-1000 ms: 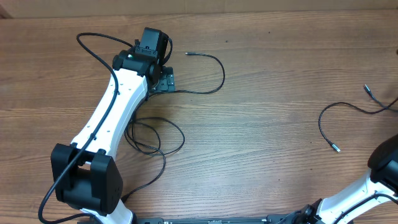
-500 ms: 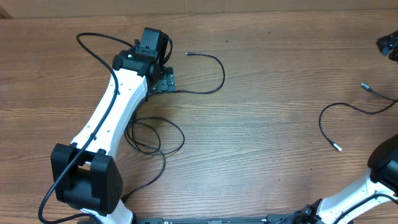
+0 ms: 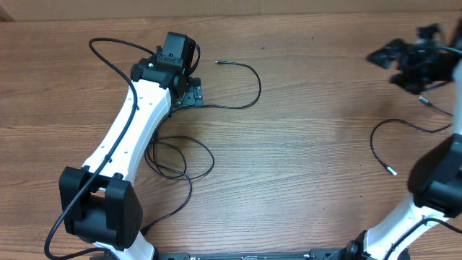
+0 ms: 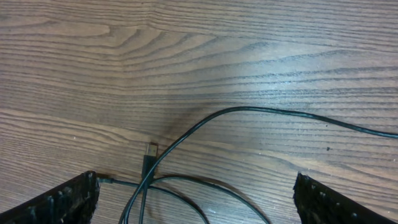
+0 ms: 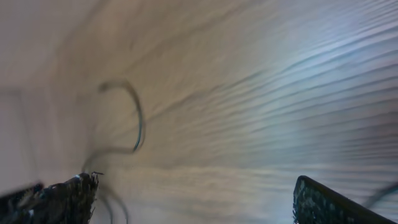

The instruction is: Untangle cables

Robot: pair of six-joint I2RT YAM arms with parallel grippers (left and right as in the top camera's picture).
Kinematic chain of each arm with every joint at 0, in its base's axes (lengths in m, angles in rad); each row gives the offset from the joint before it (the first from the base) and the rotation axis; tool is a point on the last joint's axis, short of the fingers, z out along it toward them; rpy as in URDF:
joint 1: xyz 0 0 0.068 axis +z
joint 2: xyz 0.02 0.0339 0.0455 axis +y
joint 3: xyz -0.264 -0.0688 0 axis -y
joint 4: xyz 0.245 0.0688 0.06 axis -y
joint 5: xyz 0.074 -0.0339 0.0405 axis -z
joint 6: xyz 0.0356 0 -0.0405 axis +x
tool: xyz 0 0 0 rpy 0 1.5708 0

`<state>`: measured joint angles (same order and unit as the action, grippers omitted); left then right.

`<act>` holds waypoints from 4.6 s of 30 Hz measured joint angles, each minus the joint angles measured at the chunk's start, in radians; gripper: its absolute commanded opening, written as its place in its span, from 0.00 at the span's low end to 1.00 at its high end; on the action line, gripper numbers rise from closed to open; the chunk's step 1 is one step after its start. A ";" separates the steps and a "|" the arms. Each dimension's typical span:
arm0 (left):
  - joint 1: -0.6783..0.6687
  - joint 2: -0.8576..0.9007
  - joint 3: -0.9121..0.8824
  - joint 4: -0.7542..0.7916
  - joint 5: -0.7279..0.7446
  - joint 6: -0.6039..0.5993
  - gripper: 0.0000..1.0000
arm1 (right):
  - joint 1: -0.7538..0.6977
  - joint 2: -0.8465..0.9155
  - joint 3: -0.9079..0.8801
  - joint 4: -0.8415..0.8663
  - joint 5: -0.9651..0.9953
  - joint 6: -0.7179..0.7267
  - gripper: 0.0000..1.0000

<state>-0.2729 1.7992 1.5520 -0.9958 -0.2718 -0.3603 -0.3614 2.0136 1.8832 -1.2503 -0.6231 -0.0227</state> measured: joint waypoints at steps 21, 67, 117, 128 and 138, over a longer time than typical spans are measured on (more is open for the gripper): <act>0.000 0.000 0.001 -0.043 0.006 0.008 1.00 | 0.629 0.000 -0.165 -0.003 0.100 0.027 1.00; 0.288 -0.633 0.005 -0.448 0.335 0.487 1.00 | 1.175 0.000 -0.383 0.368 0.314 0.748 0.90; 0.288 -0.451 0.005 -0.467 0.312 0.488 1.00 | 1.292 0.000 -0.552 0.638 0.548 1.092 0.43; 0.288 -0.451 0.005 -0.467 0.312 0.488 1.00 | 1.310 0.000 -0.552 0.666 0.529 1.129 0.48; 0.288 -0.451 0.005 -0.467 0.312 0.488 1.00 | 1.387 0.038 -0.550 0.760 0.521 1.154 0.37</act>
<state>0.0151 1.3487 1.5570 -1.4624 0.0406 0.1272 1.0252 2.0518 1.3331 -0.4900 -0.1017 1.1309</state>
